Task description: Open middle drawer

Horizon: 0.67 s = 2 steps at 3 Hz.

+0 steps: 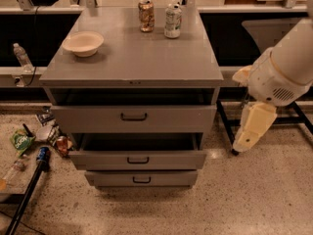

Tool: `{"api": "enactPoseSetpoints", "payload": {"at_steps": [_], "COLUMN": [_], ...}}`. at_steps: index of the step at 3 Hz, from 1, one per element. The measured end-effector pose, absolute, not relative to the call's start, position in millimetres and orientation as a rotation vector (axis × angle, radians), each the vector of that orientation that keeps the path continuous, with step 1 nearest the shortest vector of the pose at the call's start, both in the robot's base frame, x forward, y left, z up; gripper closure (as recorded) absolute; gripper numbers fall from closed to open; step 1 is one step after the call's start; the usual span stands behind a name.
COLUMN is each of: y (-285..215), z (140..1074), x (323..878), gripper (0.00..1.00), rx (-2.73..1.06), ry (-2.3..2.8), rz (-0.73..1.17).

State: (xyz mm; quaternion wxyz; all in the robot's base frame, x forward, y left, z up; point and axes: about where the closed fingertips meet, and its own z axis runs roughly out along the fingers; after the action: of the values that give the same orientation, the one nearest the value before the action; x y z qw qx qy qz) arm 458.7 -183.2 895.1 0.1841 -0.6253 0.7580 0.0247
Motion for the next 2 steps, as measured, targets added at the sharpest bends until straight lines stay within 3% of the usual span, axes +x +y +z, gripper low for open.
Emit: {"api": "enactPoseSetpoints", "payload": {"at_steps": [2], "y": [-127.6], "z": [743.8], "x": [476.5], "gripper": [0.00], "rx": [-1.853], "ry": [1.999], "rz": [0.310]}}
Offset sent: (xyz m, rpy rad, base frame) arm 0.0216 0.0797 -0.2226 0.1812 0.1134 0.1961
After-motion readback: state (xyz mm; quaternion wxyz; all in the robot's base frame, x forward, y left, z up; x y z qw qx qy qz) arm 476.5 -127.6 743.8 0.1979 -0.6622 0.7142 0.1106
